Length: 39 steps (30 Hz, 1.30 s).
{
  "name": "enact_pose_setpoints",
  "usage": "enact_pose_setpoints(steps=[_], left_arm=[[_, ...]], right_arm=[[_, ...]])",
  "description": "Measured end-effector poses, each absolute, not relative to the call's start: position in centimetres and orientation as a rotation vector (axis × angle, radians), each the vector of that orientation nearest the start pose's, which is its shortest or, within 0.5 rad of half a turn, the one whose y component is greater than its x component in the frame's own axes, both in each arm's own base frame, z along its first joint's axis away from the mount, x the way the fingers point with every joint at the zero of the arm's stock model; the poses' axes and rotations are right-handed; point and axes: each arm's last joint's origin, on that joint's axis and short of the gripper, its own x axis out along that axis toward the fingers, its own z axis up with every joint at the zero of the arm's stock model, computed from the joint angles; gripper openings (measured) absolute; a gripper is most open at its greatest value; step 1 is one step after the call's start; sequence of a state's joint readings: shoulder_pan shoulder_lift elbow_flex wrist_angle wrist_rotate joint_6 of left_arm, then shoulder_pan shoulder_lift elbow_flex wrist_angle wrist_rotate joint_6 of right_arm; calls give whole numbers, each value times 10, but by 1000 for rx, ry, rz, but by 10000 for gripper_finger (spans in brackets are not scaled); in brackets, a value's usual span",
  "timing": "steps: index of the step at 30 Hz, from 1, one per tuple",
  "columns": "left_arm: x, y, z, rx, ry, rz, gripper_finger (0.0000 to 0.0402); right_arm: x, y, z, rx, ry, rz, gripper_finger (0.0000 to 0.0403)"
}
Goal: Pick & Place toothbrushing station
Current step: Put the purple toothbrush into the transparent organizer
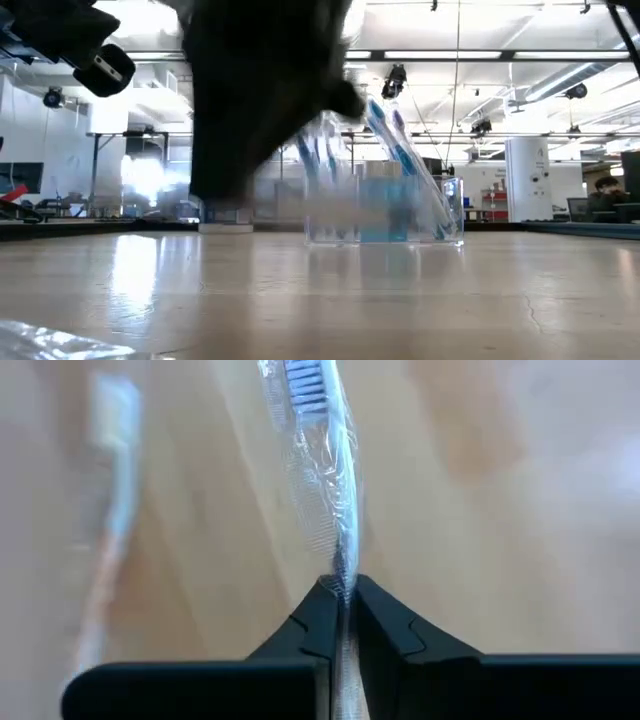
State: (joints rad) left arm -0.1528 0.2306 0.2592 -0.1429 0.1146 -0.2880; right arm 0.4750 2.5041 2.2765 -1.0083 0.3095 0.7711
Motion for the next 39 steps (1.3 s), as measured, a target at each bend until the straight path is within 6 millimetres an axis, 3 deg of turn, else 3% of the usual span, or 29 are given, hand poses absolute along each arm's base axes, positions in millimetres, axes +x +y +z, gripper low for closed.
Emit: enact_pose_setpoints(steps=[3, 12, 17, 22, 26, 29, 39], left_arm=[[100, -19, 220, -284, 153, -249, 21], [100, -19, 218, -283, 164, -247, 21], [100, -19, 218, -274, 165, -247, 21], [100, -19, 217, -218, 162, -250, 21], [100, -19, 218, -187, 151, -243, 21], [101, -18, 218, -181, 147, -243, 21], [101, -17, 219, -80, 125, -215, 21]], right_arm=[[451, 232, 211, 174, 1016, -302, 14], [399, 244, 289, 23, 737, -431, 14], [366, 247, 300, -46, 640, -427, 13], [347, 245, 315, -94, 457, -228, 13], [334, 227, 309, -101, 331, -88, 13], [324, 202, 299, -77, 218, -38, 13], [268, 123, 242, -27, -71, -119, 13]])
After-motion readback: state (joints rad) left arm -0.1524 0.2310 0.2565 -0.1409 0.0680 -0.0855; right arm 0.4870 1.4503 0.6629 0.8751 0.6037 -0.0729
